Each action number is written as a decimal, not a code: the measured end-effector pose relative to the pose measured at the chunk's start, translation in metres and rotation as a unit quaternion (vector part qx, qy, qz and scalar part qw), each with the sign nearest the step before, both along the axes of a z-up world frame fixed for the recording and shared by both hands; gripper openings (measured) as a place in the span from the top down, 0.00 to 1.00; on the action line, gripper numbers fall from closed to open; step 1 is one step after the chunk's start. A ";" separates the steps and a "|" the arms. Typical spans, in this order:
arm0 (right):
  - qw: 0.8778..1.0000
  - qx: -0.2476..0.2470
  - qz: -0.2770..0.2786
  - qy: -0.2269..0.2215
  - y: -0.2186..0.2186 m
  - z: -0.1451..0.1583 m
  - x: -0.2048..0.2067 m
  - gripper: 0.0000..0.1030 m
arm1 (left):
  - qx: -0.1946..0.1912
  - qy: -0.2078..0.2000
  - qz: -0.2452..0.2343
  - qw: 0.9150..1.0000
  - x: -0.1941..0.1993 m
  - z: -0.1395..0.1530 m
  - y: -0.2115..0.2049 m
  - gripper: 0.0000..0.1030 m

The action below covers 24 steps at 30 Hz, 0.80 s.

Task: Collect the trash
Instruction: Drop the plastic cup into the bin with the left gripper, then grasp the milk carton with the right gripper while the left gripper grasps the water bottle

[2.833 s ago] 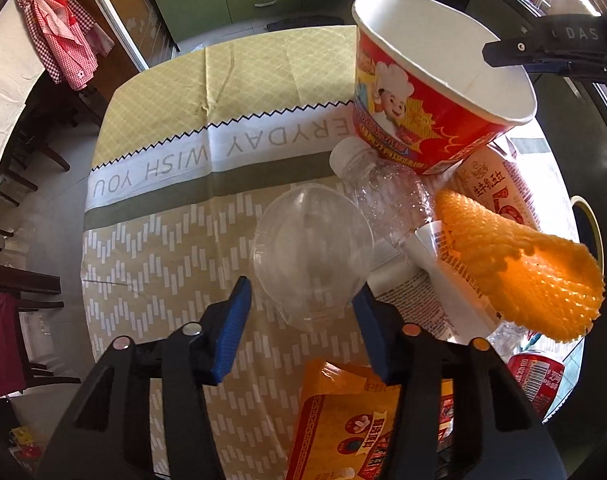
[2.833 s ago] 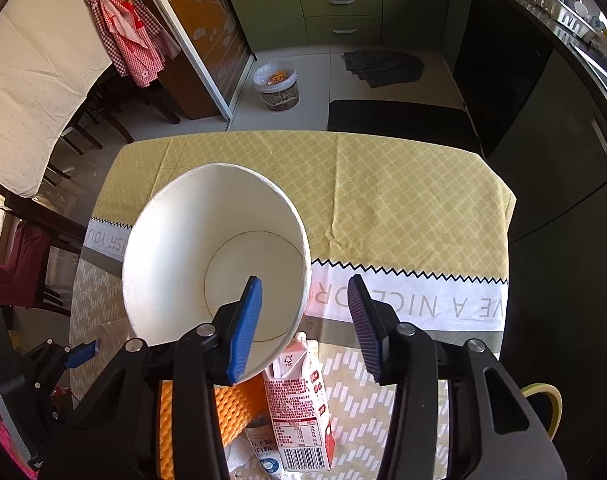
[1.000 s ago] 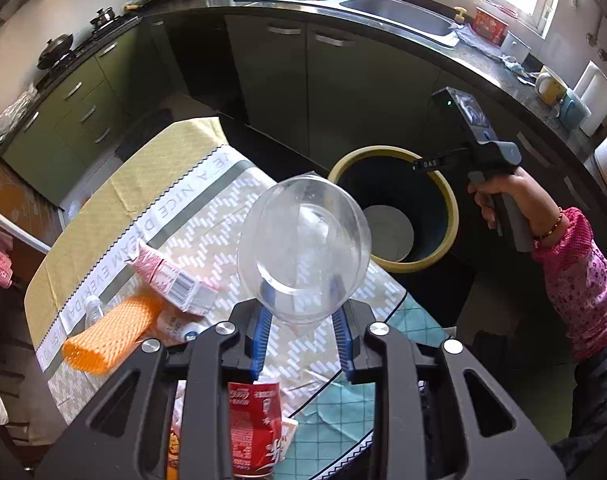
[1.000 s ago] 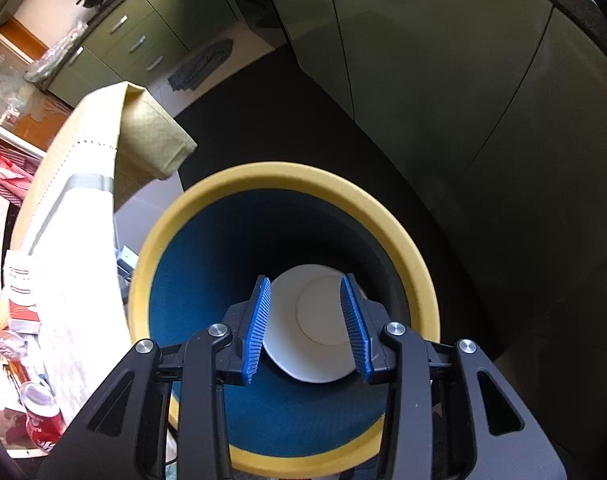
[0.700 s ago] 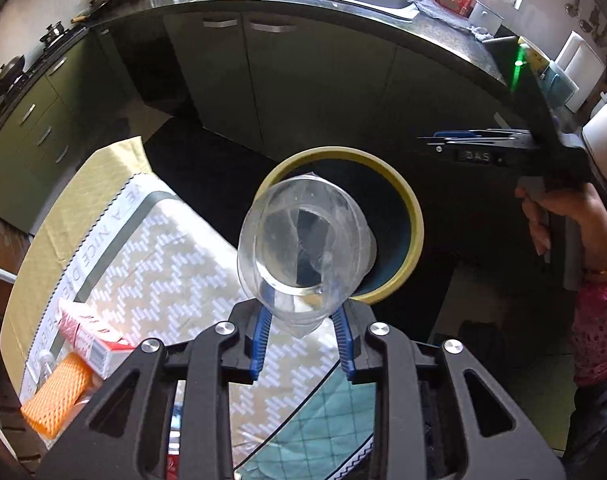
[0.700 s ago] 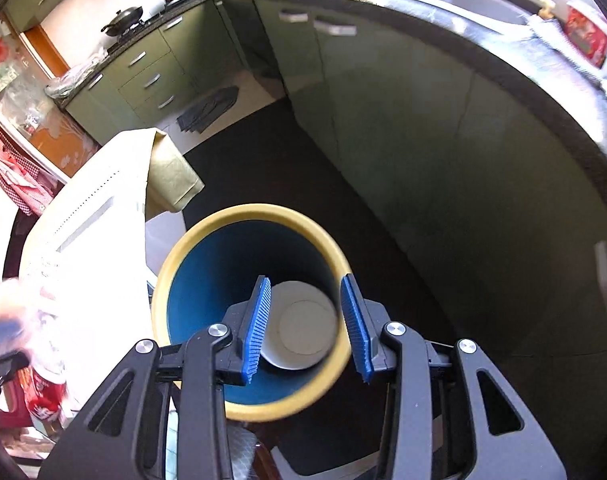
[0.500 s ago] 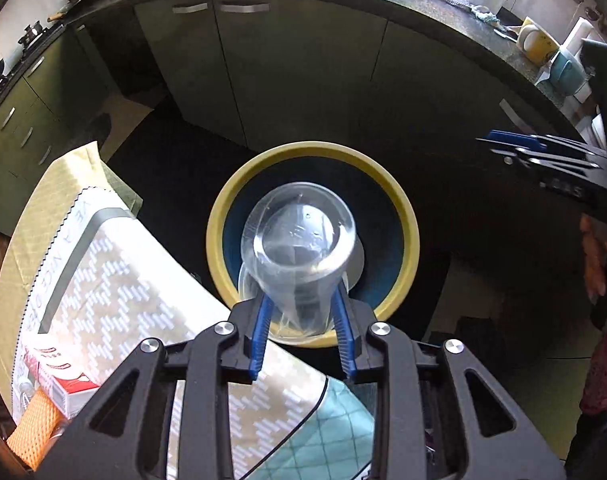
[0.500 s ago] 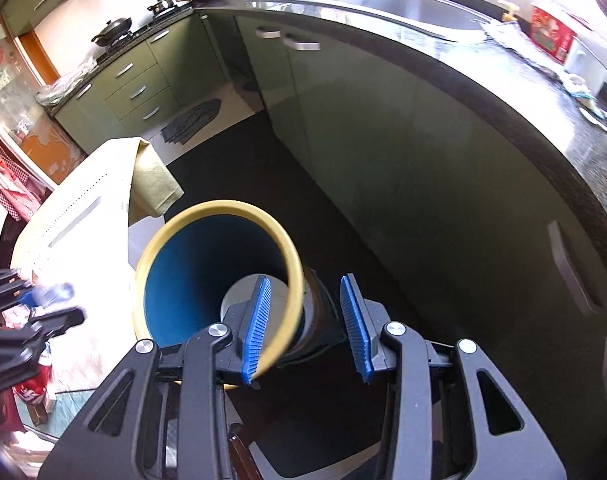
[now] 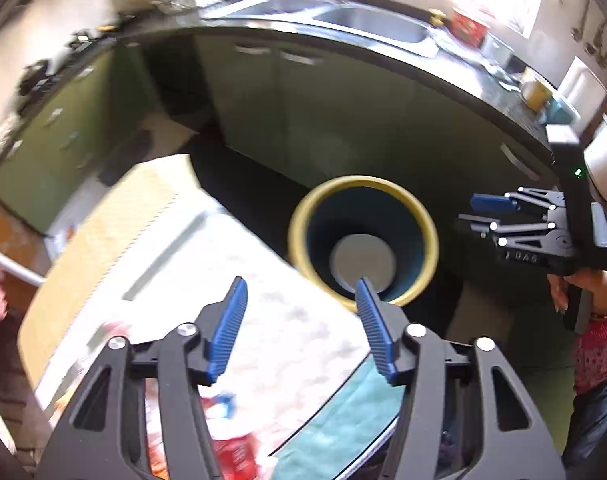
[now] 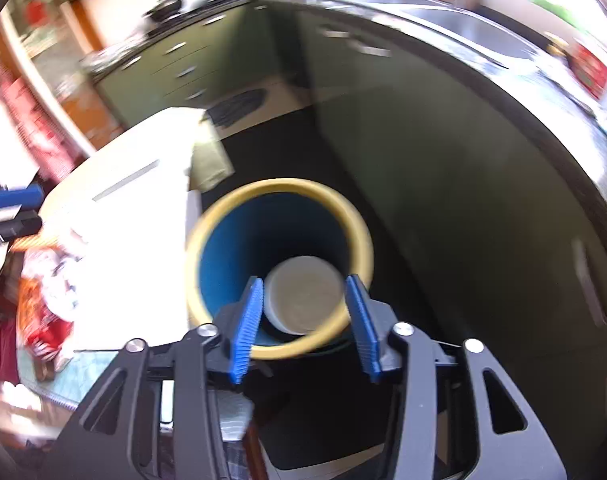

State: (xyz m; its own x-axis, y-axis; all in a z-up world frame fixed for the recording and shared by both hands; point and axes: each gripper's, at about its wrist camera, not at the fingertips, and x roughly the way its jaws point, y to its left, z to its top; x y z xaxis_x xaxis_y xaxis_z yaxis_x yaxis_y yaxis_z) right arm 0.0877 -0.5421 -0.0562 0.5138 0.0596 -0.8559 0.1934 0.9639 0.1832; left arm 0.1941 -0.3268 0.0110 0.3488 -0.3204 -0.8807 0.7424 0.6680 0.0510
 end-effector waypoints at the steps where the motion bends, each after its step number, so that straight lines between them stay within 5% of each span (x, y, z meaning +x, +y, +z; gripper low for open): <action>1: 1.000 0.003 0.029 -0.002 0.019 0.004 0.009 0.51 | 0.000 -0.007 0.016 1.000 0.000 0.010 0.021 0.44; 5: 0.989 0.014 0.144 -0.007 0.100 0.016 0.049 0.43 | -0.007 -0.021 0.091 0.996 -0.002 0.033 0.105 0.38; 10: 0.973 0.006 0.229 0.017 0.194 0.017 0.105 0.43 | 0.003 -0.010 0.167 0.986 0.000 0.020 0.183 0.31; 16: 0.967 -0.018 0.245 0.059 0.276 -0.005 0.191 0.43 | 0.020 0.045 0.228 0.973 0.014 -0.019 0.239 0.31; 24: 0.964 -0.072 0.231 0.107 0.312 -0.043 0.242 0.43 | 0.029 0.090 0.268 0.959 0.040 -0.057 0.250 0.31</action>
